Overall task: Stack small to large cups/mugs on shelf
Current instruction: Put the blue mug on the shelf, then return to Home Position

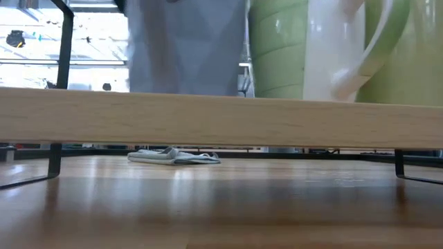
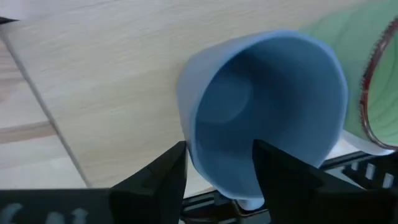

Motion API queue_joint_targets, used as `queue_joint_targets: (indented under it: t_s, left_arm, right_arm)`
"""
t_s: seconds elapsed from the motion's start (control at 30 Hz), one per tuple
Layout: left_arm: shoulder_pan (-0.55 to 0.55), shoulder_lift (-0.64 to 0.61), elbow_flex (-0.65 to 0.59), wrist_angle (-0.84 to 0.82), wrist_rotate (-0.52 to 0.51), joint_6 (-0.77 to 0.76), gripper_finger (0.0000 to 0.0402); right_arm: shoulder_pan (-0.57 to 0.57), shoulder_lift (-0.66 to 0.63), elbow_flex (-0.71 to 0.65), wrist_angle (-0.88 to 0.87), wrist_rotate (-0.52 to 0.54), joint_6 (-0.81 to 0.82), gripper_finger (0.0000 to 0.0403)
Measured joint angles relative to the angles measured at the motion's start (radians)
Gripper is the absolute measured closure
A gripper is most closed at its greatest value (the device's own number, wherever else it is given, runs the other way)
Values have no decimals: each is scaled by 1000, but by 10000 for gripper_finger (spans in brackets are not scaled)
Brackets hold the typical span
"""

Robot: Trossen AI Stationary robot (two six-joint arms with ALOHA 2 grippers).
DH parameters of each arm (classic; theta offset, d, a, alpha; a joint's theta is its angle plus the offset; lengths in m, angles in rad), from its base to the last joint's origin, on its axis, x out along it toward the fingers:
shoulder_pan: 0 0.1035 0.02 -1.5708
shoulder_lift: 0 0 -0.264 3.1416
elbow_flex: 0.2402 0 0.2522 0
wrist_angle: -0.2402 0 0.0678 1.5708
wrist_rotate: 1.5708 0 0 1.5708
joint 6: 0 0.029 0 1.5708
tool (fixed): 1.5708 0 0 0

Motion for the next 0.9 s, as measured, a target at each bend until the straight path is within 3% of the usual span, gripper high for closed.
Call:
queue_joint_targets:
  t_s: [0.67,0.9]
  left_arm:
    - [-3,-4,-2,12,5,-6,230]
    - [-23,-6,52,-109,-1,-53,230]
  right_arm:
    - [0,0,0,0,-2,-4,191]
    - [0,0,0,0,-3,-4,191]
